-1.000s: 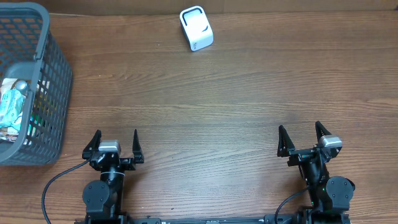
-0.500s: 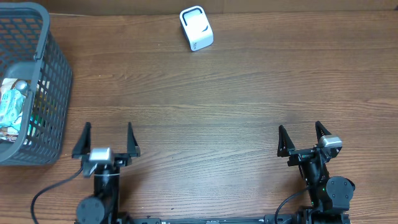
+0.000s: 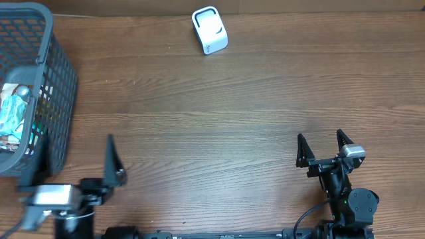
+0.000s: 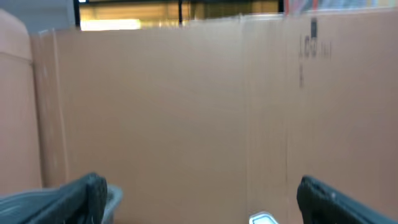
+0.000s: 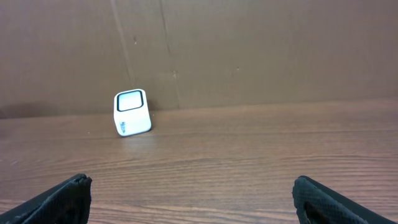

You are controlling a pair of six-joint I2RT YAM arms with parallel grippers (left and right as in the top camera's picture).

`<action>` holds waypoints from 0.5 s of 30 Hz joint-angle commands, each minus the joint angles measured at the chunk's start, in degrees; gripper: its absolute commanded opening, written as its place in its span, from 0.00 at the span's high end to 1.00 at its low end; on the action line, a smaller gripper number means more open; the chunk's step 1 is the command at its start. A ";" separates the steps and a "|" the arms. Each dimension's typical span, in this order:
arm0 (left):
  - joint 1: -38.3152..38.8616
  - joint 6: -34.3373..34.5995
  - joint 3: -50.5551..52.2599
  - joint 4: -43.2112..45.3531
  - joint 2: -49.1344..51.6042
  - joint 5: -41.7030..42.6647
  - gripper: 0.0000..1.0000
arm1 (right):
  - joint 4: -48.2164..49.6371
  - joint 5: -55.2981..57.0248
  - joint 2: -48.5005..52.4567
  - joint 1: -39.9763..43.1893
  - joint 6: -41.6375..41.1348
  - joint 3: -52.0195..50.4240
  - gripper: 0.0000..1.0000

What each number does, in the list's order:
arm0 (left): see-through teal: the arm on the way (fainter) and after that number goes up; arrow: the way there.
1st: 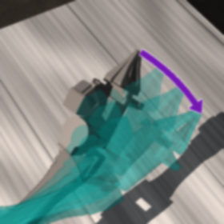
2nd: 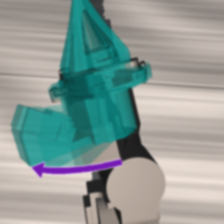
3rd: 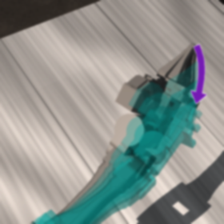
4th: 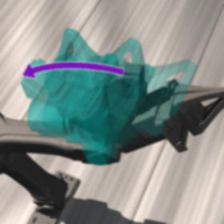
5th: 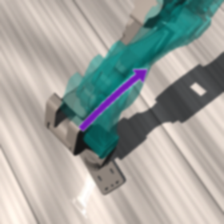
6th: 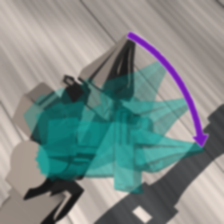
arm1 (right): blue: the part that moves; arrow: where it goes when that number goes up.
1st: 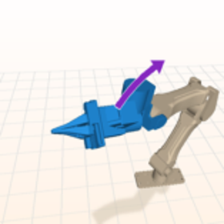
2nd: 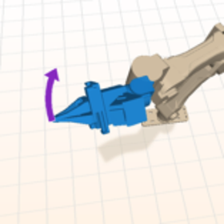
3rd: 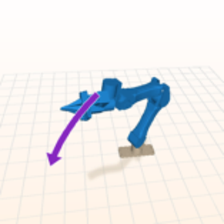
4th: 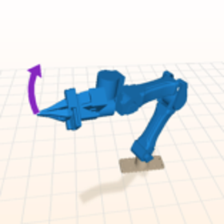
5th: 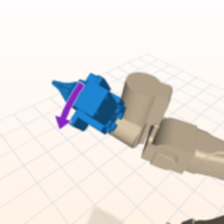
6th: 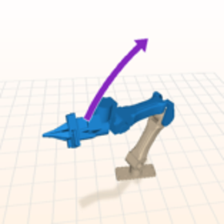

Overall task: Scan the item barcode
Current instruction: 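Raise the left gripper and move it over the grey basket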

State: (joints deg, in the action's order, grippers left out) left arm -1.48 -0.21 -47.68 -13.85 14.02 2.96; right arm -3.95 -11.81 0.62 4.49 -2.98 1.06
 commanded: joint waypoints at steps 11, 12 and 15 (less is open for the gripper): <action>0.28 0.24 -70.82 -57.66 54.55 -1.40 0.00 | 0.37 -0.28 -0.46 -0.02 0.02 -0.61 0.00; 0.28 0.24 -72.74 -58.47 57.11 -1.42 0.01 | 0.37 -0.31 -0.46 -0.02 0.02 -0.61 0.00; 0.28 0.42 -74.31 -58.55 62.69 0.83 0.00 | 0.37 -0.31 -0.46 -0.02 0.02 -0.61 0.00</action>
State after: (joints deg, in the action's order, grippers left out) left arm -1.48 -0.19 -119.52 -71.70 71.33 1.89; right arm -3.92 -11.86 0.60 4.49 -3.01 1.06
